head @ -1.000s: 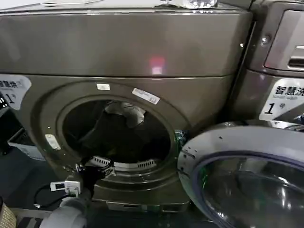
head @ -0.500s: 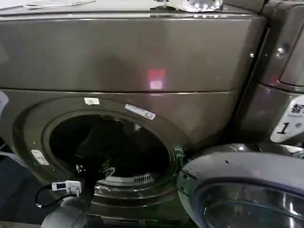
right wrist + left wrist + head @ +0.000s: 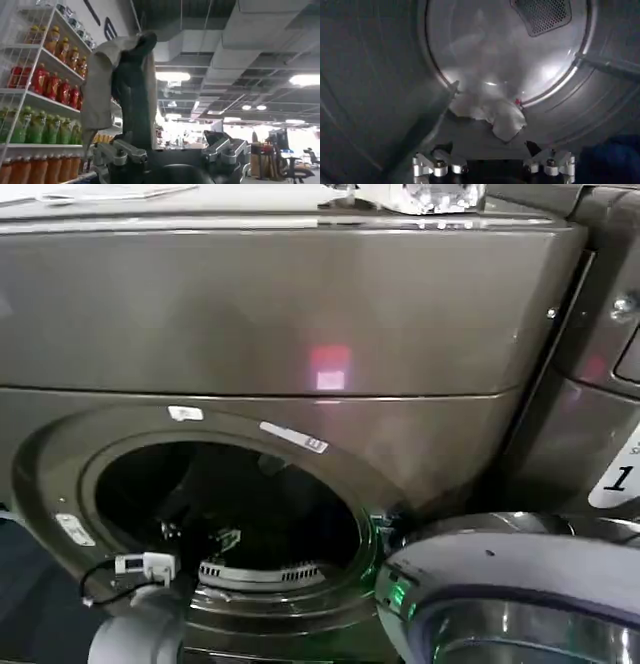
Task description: Grasp the clothes from the dryer.
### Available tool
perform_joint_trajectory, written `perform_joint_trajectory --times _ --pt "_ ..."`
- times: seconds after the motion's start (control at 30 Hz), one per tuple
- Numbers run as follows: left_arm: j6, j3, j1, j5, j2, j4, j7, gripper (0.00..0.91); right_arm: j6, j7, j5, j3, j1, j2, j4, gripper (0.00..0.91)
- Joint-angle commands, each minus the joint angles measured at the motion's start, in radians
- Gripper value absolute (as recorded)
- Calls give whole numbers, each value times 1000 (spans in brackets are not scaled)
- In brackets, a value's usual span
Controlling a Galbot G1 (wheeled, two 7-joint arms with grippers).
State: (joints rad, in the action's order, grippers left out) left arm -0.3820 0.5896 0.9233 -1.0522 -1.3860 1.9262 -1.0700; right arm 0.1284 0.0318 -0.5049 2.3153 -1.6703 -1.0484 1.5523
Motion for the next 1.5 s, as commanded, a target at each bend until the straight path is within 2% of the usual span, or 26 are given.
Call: perform_joint_trajectory --times 0.03,0.17,0.43,0.8,1.5 --pt "497 -11 -31 -243 10 -30 -278 907 -2 0 1 -4 3 1 -1 907" --pt "532 -18 -47 -216 9 -54 -279 907 -3 2 16 -9 8 3 -3 907" --pt "538 -50 -69 -204 17 -134 -279 907 -11 7 26 -20 16 -3 -10 907" --pt "508 -70 -50 -179 13 -166 -279 907 -14 9 42 -30 24 0 -11 907" --pt "452 -64 -111 -210 -5 -369 -277 907 -22 11 47 -41 29 -7 -7 907"
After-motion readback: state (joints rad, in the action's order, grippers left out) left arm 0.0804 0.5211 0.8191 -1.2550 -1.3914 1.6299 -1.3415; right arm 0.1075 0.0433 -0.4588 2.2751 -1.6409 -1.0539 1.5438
